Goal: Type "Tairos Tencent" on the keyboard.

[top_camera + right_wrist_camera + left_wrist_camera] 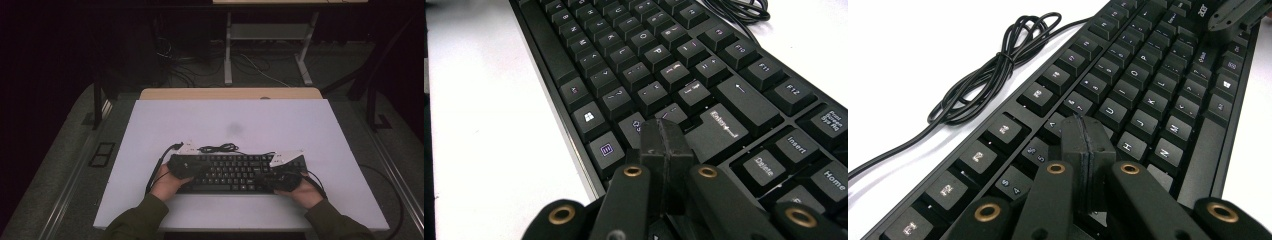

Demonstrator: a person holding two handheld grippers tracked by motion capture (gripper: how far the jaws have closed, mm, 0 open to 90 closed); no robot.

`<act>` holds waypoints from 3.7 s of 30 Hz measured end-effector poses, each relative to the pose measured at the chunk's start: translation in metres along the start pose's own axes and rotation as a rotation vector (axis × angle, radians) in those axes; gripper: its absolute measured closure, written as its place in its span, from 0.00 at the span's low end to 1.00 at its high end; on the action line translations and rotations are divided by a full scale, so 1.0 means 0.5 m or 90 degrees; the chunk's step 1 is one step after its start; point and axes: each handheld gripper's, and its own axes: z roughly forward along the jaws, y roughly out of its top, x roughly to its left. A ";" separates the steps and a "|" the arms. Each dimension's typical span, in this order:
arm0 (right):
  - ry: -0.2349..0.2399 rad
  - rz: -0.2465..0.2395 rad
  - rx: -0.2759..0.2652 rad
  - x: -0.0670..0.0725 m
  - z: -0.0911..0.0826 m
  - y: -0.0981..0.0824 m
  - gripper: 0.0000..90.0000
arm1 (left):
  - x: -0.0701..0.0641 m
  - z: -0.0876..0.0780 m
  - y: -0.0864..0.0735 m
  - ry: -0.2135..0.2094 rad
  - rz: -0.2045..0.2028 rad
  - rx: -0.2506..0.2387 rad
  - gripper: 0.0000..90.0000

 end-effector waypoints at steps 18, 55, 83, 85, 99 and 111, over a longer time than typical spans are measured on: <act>-0.001 0.000 0.000 0.000 0.000 0.000 1.00 | -0.005 -0.008 0.003 0.003 0.006 -0.010 0.98; 0.033 0.032 -0.073 -0.013 -0.007 0.025 0.61 | -0.002 -0.059 -0.026 0.030 -0.037 -0.058 0.49; 0.049 0.023 -0.102 -0.012 0.038 0.069 0.32 | 0.014 -0.083 -0.056 0.072 -0.064 -0.050 0.86; 0.053 0.021 -0.100 -0.012 0.040 0.071 0.32 | 0.014 -0.081 -0.056 0.070 -0.063 -0.045 0.92; 0.052 0.017 -0.098 -0.010 0.046 0.073 0.31 | 0.017 -0.060 -0.048 0.066 -0.060 -0.031 0.98; 0.048 0.018 -0.098 -0.010 0.045 0.073 0.31 | 0.017 -0.049 -0.045 0.062 -0.051 -0.022 0.98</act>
